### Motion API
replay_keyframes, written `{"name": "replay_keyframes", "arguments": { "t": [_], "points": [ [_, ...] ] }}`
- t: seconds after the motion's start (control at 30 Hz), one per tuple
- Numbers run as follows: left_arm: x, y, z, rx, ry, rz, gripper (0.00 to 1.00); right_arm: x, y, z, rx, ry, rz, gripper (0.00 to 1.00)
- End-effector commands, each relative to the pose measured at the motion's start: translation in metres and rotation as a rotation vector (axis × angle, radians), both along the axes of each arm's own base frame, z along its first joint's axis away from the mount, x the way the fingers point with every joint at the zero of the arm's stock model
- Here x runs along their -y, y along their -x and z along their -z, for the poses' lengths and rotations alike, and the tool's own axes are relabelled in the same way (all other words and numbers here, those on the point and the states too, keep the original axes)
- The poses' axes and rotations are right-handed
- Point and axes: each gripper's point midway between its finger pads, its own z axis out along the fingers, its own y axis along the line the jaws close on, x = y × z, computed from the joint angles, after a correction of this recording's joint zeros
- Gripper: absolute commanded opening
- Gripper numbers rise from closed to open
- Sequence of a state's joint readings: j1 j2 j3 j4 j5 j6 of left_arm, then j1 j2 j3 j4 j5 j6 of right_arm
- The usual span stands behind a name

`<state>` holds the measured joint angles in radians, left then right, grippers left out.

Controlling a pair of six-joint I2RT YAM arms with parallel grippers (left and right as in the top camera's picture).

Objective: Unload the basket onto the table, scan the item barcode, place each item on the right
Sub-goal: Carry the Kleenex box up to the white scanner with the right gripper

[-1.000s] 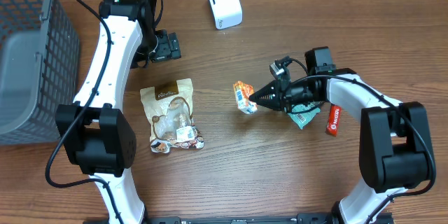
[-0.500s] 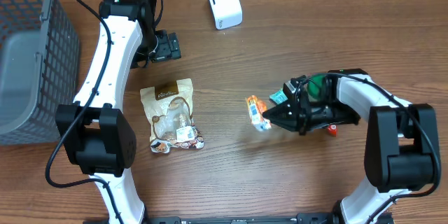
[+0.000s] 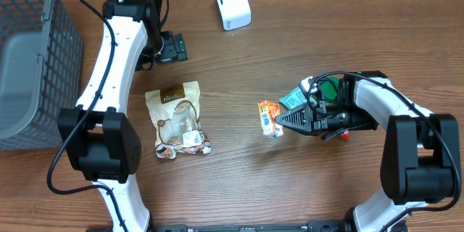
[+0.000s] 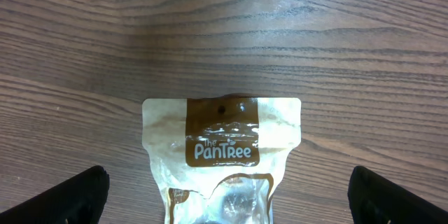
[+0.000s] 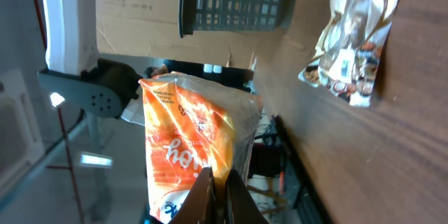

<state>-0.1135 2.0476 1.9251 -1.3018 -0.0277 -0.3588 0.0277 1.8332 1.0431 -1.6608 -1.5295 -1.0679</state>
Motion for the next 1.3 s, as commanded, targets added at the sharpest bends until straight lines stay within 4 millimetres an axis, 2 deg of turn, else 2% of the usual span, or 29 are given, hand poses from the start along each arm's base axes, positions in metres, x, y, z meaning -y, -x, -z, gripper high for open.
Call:
{"name": "replay_keyframes", "arguments": {
  "t": [0.0, 0.2, 0.5, 0.63, 0.8, 0.93, 1.07, 1.17, 1.27],
  "points": [
    [-0.001, -0.004, -0.004, 0.016, -0.006, 0.012, 1.00, 0.000, -0.007, -0.009, 0.146, -0.032, 0.029, 0.04],
    [-0.001, -0.004, -0.004, 0.016, -0.007, 0.012, 1.00, 0.000, -0.016, -0.001, 0.286, -0.038, 0.026, 0.04],
    [-0.001, -0.004, -0.004, 0.016, -0.006, 0.012, 1.00, -0.001, -0.041, 0.009, 0.274, -0.039, 0.019, 0.04],
    [-0.001, -0.004, -0.004, 0.016, -0.006, 0.012, 1.00, -0.001, -0.062, 0.019, 0.231, 0.013, 0.014, 0.04],
    [-0.001, -0.004, -0.004, 0.016, -0.006, 0.012, 1.00, -0.004, -0.098, 0.044, 0.130, 0.205, 0.082, 0.04],
    [-0.001, -0.004, -0.004, 0.016, -0.007, 0.012, 1.00, -0.011, -0.120, 0.045, 0.065, 0.258, 0.150, 0.04],
    [-0.001, -0.004, -0.004, 0.016, -0.006, 0.012, 1.00, -0.014, -0.144, 0.017, 0.064, 0.233, 0.189, 0.04],
    [-0.001, -0.003, -0.004, 0.016, -0.006, 0.012, 1.00, -0.019, -0.163, -0.021, 0.107, 0.203, 0.198, 0.03],
    [-0.001, -0.004, -0.004, 0.016, -0.006, 0.012, 1.00, -0.024, -0.180, -0.067, 0.184, 0.183, 0.210, 0.03]
  ]
}}
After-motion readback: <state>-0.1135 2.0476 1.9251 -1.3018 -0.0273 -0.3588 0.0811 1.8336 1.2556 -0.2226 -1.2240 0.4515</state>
